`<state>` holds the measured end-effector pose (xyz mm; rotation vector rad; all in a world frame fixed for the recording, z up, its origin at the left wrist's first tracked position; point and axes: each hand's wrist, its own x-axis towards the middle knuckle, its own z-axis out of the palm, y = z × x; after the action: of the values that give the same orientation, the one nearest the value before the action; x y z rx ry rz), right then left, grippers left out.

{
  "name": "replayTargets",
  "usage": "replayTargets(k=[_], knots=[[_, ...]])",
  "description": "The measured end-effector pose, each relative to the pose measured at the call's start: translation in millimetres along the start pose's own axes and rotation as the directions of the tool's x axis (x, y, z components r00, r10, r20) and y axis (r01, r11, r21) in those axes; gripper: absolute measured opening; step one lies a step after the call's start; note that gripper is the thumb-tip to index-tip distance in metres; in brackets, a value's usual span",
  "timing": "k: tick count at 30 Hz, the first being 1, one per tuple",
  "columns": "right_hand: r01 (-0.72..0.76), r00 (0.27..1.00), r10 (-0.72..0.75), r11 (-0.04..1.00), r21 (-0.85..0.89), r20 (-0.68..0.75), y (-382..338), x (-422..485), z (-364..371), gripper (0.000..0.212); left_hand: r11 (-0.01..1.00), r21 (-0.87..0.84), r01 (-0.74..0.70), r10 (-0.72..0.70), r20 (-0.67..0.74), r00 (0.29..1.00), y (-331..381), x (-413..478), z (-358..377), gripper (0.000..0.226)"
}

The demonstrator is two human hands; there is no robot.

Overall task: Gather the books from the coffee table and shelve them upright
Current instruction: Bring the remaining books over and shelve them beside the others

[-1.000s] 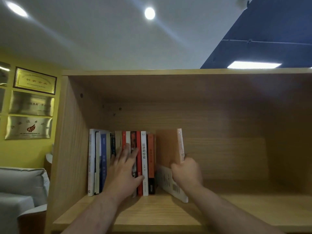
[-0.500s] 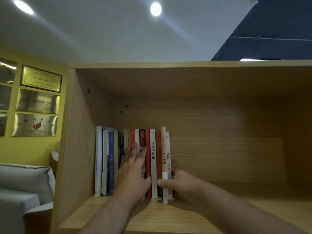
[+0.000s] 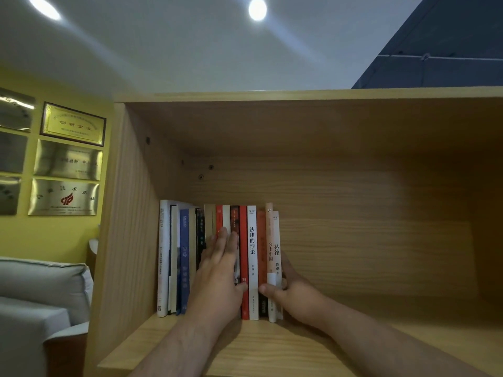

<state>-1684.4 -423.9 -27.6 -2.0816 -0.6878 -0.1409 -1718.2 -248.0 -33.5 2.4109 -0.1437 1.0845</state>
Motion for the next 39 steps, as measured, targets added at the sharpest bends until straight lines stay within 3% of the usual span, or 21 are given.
replayTargets(k=[2,4,7,17,21,27,31,39], knots=[[0.008,1.000,-0.009,1.000,-0.016,-0.009,-0.8,-3.3,0.9,0.083,0.998,-0.063,0.016,-0.021,-0.082,0.996,1.4,-4.6,-1.6,0.089],[0.017,1.000,-0.017,0.999,-0.029,0.003,-0.5,-4.1,0.4,0.082,0.970,-0.199,0.136,-0.169,-0.156,0.973,-0.5,-6.8,-6.6,0.068],[0.009,1.000,-0.008,0.998,-0.063,0.013,1.5,-4.8,-1.8,0.083,0.902,-0.342,0.265,-0.318,-0.111,0.942,-8.7,-3.4,-13.0,0.050],[0.011,1.000,-0.013,0.997,-0.071,-0.025,7.5,-1.1,-2.4,0.082,0.928,-0.288,0.236,-0.282,-0.132,0.950,6.4,-12.0,-14.6,0.052],[0.009,0.999,-0.012,0.998,-0.064,-0.037,9.8,-1.2,-2.6,0.079,0.950,-0.230,0.211,-0.233,-0.075,0.970,11.2,-14.1,-10.1,0.033],[0.006,0.999,-0.009,0.997,-0.078,-0.038,10.1,-1.4,-4.5,0.078,0.934,-0.271,0.232,-0.265,-0.092,0.960,18.4,-13.8,-6.1,0.053],[0.016,0.998,-0.019,0.998,-0.055,-0.055,12.5,-0.5,-5.9,0.074,0.933,-0.290,0.212,-0.232,-0.037,0.972,18.5,-12.7,-5.1,0.054],[0.011,0.996,-0.012,1.000,-0.007,-0.083,11.3,-3.2,-8.8,0.072,0.822,-0.478,0.311,-0.301,0.098,0.948,14.4,-3.4,-6.4,0.063]])
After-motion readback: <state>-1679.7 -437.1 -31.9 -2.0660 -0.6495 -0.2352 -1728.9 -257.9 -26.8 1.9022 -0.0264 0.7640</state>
